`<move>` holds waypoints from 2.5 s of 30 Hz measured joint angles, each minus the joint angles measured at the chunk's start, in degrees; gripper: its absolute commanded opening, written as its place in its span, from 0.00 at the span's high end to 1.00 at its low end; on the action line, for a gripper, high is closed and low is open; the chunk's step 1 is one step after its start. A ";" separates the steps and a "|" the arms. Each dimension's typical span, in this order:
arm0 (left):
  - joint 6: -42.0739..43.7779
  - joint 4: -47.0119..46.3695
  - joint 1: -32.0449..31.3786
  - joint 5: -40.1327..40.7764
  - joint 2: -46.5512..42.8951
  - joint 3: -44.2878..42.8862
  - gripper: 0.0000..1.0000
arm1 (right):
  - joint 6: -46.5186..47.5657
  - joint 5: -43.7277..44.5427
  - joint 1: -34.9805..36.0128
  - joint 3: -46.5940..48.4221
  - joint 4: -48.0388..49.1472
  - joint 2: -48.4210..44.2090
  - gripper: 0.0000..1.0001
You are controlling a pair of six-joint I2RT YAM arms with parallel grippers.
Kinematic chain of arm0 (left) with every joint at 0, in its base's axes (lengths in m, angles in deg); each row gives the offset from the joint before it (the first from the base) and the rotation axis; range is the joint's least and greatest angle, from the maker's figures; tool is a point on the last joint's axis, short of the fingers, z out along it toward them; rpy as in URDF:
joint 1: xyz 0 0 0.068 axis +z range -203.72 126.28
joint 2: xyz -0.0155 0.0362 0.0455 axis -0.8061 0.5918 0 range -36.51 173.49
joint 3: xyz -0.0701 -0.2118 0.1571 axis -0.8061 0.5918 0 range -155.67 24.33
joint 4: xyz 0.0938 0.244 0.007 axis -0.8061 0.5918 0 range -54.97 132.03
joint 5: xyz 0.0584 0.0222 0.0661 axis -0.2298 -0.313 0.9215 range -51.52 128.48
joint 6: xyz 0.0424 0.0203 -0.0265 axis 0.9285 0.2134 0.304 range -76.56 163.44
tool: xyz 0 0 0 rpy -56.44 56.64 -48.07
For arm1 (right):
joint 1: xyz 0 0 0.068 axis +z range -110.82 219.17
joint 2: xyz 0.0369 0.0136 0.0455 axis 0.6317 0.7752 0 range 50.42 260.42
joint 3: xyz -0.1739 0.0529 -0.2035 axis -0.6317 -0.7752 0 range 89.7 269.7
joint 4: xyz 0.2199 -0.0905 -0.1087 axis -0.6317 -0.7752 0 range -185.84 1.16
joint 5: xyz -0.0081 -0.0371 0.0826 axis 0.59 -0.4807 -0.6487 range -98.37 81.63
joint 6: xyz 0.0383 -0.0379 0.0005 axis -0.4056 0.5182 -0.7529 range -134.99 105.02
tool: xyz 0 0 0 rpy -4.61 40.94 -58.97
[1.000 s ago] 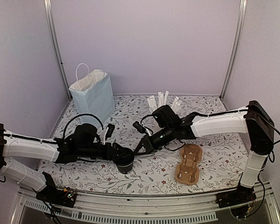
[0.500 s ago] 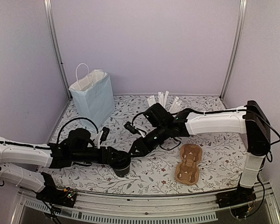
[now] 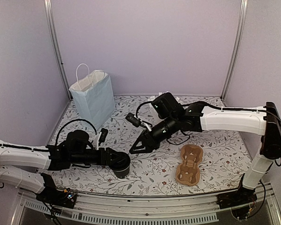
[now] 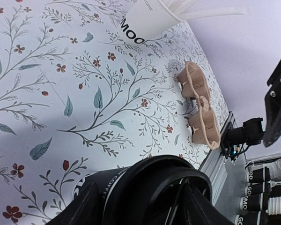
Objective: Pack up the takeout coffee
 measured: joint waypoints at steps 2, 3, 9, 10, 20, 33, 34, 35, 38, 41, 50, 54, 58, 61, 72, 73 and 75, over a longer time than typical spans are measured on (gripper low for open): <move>-0.11 0.07 -0.02 0.31 -0.04 0.00 0.42 | 0.81 -1.05 0.00 0.00 -0.66 -1.18 0.58; -0.31 0.15 -0.02 0.46 -0.11 0.02 0.43 | 1.11 -1.77 0.00 -0.09 -0.76 -1.64 0.58; -1.99 0.83 -0.07 1.14 -1.07 0.44 0.43 | 0.31 -5.81 0.00 -6.43 1.62 -3.50 0.58; -2.34 0.87 -0.09 1.29 -1.25 0.57 0.43 | -0.15 -6.08 0.00 -7.13 1.77 -3.02 0.58; -3.85 0.96 -0.52 2.38 -1.44 0.70 0.43 | -9.35 -7.21 0.00 -7.19 6.62 3.76 0.56; -4.04 -0.42 -3.54 4.52 0.11 0.68 0.42 | -17.92 -10.73 -0.70 -7.19 11.78 10.03 0.64; -4.07 -0.46 -3.61 4.72 0.13 0.68 0.42 | -18.45 -11.85 -0.94 -7.19 12.41 10.45 0.64; -4.07 -0.48 -3.69 4.83 0.15 0.68 0.43 | -18.93 -12.92 -1.20 -7.19 12.98 10.86 0.64; -4.24 -0.81 -4.00 5.18 0.48 0.68 0.43 | -19.89 -14.73 -1.60 -7.19 14.23 11.61 0.65; -4.52 -1.42 -4.33 5.64 0.90 0.68 0.42 | -21.40 -16.39 -1.97 -7.21 15.17 12.00 0.65; -4.92 -5.64 -5.44 6.93 3.85 0.68 0.42 | -23.89 -18.99 -3.21 -7.21 14.47 12.96 0.82; -4.81 -8.09 -5.77 7.28 5.70 0.70 0.42 | -24.76 -21.11 -3.58 -6.45 12.98 14.03 0.96; -4.66 -10.01 -6.05 7.65 7.02 0.70 0.42 | -26.14 -25.14 -4.72 -5.64 11.96 16.17 0.96; -4.68 -10.60 -6.12 7.85 7.39 0.70 0.42 | -26.36 -28.39 -5.25 -4.92 12.31 18.03 0.88; -2.69 -7.74 -6.69 9.38 3.54 0.83 0.28 | -18.99 -21.44 -2.60 -2.38 7.37 15.80 0.63; -2.12 -6.10 -6.91 9.62 2.51 0.61 0.26 | -17.92 -19.43 -2.01 -2.69 7.37 15.04 0.62; -0.79 -3.30 -7.65 9.70 1.05 0.09 0.24 | -16.50 -16.92 -1.16 -3.32 7.39 13.70 0.59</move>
